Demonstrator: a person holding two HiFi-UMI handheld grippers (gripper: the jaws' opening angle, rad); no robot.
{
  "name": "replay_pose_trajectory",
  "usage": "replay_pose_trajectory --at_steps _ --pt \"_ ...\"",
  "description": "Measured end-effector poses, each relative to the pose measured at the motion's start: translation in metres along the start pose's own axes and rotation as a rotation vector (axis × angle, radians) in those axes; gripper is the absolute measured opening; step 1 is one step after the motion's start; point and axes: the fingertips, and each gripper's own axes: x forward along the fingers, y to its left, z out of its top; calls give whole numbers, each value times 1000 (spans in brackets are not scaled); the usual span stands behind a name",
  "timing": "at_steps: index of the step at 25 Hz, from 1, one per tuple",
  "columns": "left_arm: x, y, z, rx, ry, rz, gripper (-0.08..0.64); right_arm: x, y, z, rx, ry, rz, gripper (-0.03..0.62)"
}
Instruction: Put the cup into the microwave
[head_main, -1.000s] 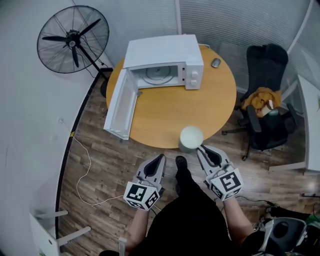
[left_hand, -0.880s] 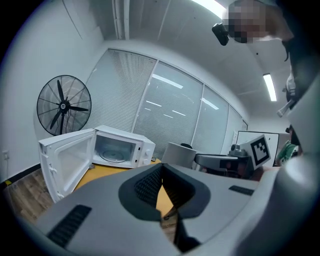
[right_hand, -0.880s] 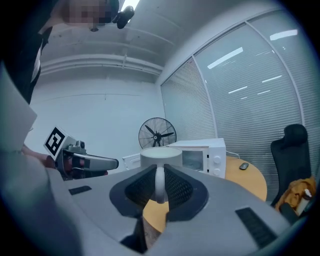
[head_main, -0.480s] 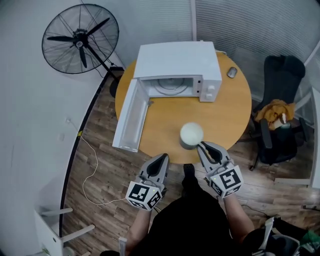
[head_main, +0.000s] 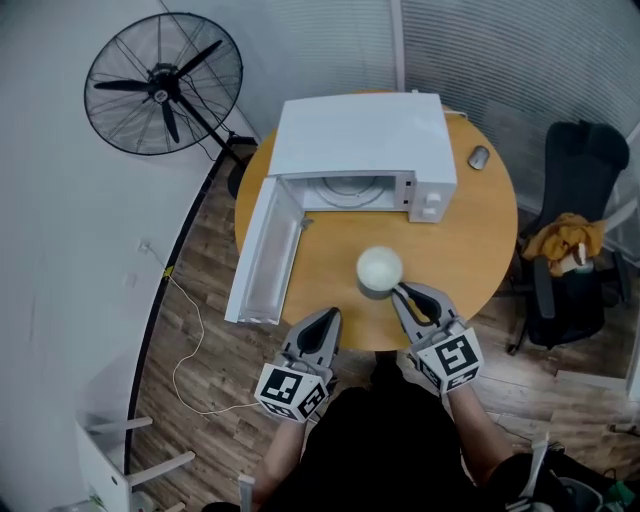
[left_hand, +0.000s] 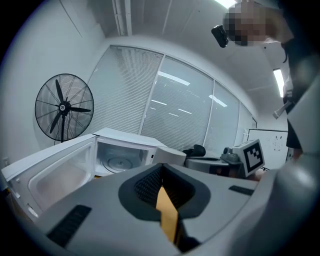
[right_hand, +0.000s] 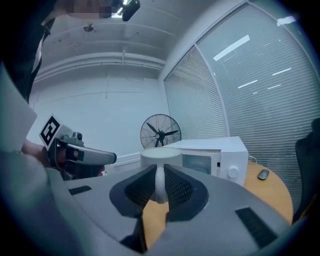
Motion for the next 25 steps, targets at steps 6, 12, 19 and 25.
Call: replay_pose_trajectory --at_steps 6,12,19,25 --pt "10 11 5 -24 -3 33 -3 17 -14 -5 21 13 6 57" --pt "17 24 3 -40 5 50 -3 32 -21 -13 33 22 -3 57" --pt "31 46 7 -48 4 30 -3 55 -28 -19 16 48 -44 57" --pt "55 70 14 -25 7 -6 -3 82 -41 -20 -11 41 -107 57"
